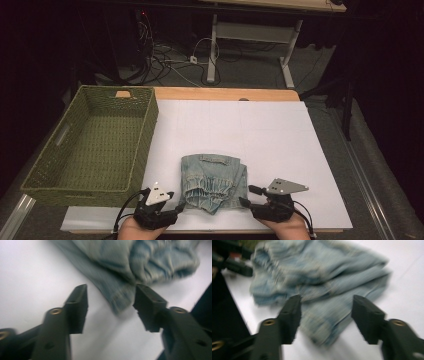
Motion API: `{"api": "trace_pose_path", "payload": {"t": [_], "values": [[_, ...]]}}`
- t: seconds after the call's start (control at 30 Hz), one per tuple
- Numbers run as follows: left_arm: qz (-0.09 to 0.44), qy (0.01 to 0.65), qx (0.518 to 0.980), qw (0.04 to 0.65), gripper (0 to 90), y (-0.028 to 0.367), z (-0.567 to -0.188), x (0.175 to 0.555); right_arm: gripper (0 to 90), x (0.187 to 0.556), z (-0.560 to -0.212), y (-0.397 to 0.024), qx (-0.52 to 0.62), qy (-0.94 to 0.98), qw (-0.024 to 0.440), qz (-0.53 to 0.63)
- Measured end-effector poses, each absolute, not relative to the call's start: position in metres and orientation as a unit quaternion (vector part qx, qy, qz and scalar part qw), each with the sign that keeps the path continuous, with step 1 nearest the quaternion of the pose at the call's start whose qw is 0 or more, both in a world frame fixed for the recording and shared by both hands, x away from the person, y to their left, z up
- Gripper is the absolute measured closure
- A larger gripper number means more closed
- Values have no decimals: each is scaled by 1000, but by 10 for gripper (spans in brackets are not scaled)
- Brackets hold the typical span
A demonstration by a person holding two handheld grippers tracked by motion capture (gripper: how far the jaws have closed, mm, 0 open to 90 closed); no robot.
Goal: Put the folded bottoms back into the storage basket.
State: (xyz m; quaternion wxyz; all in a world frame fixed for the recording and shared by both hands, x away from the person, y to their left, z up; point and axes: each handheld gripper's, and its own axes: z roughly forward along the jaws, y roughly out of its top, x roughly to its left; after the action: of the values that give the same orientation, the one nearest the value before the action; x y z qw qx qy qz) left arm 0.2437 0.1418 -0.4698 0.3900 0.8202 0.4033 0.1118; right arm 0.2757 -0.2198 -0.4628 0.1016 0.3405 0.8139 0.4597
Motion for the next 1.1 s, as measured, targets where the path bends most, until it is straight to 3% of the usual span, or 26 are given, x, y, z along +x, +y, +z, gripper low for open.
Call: {"api": "trace_pose_path", "payload": {"t": [0.03,0.1,0.2,0.33,0.37,0.43,0.8,1.1], "values": [[112,403,820,390,373,142,-470,244,404,276,-463,-220,341,814,102,460],[145,414,802,406,284,145,-469,243,265,280,-457,-233,354,788,133,486],[154,408,800,412,166,144,-470,244,190,284,-455,-242,361,775,164,492],[170,403,792,426,114,142,-469,245,63,292,-452,-262,383,744,208,507],[176,401,795,420,38,139,-469,247,0,297,-452,-271,393,736,218,507],[176,405,794,417,0,138,-469,251,0,301,-453,-279,401,728,229,507],[166,402,805,404,0,133,-476,259,0,301,-447,-277,391,716,250,522],[153,402,814,391,0,133,-478,265,0,332,-448,-266,385,731,250,505]]}}
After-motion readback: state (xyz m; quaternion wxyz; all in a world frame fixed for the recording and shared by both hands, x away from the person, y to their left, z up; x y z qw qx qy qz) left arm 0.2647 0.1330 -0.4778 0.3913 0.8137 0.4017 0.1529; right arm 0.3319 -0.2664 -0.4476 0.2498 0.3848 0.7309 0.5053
